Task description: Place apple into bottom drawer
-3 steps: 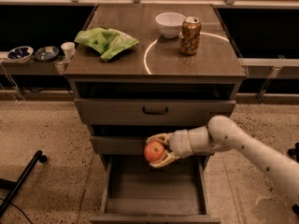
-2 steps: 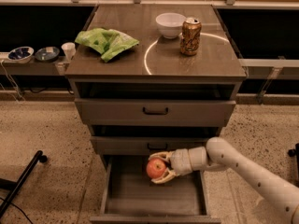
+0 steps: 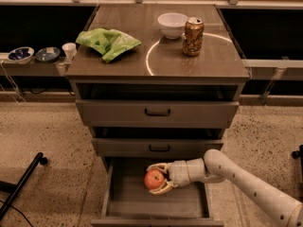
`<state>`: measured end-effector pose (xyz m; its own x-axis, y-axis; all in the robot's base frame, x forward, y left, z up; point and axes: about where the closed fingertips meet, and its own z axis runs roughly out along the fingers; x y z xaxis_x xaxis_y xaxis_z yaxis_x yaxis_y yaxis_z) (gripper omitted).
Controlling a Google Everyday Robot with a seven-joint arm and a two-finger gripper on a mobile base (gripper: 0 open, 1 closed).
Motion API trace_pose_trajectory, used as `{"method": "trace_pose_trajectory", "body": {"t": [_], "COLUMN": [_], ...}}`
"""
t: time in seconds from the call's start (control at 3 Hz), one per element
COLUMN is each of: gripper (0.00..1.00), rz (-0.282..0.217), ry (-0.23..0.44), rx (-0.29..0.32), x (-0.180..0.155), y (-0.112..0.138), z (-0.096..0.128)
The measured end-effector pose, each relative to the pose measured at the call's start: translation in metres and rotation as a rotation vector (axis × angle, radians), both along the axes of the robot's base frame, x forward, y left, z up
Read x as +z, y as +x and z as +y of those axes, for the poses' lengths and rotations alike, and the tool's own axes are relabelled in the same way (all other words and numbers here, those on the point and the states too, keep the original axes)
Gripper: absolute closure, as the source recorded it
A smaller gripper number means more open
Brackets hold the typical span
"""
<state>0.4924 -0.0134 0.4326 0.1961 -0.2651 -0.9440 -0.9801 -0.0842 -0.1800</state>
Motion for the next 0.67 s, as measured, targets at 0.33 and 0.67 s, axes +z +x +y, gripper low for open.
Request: {"method": "trace_pose_trajectory", "body": {"t": [0.33,0.67], "gripper": [1.0,1.0], "rz": [0.024,0.079], "ry": [-0.024,-0.059], "rx": [-0.127,-0.285], "x": [-0.055,-0.148], "y": [0.014,0.022], "z": [-0.023,-0.052]}}
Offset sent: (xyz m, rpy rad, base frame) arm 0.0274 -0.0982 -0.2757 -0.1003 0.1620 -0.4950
